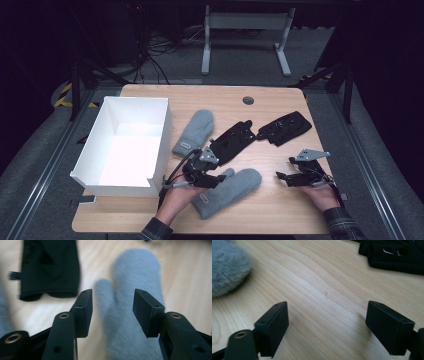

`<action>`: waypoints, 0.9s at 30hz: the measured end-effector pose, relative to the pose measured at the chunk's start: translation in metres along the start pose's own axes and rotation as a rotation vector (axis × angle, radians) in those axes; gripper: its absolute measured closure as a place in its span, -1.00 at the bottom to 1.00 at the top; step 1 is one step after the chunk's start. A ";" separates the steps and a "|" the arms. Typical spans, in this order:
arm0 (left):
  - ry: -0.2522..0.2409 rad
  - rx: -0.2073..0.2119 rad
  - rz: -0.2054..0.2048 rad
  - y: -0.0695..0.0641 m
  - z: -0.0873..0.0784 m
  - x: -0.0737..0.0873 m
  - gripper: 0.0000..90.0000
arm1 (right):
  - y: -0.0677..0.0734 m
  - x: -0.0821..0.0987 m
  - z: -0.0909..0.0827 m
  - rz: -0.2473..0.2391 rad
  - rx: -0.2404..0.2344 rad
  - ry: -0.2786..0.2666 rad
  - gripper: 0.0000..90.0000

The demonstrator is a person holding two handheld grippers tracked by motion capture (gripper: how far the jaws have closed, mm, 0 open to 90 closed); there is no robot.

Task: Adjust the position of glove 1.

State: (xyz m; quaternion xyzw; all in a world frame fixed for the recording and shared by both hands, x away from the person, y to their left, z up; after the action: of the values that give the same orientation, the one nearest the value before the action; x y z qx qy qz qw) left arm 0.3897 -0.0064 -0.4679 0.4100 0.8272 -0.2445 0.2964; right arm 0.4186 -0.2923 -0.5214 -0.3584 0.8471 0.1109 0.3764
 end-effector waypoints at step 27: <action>-0.015 -0.302 -0.193 0.119 0.032 -0.030 0.31 | -0.001 0.001 0.001 0.001 0.008 -0.019 -0.65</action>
State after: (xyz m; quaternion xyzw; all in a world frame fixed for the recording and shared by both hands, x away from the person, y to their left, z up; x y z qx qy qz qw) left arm 0.5113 0.0218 -0.4890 0.2779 0.8877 -0.1478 0.3360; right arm 0.4197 -0.2931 -0.5227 -0.3555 0.8440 0.1110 0.3860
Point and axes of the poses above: each handheld gripper's, and its own axes: z roughly forward along the jaws, x roughly out of its underside, y roughly to its left, the point moved 8 cm from there along z, roughly forward along the jaws, and after that the axes turned 4 degrees about -z, right-handed, at the moved point
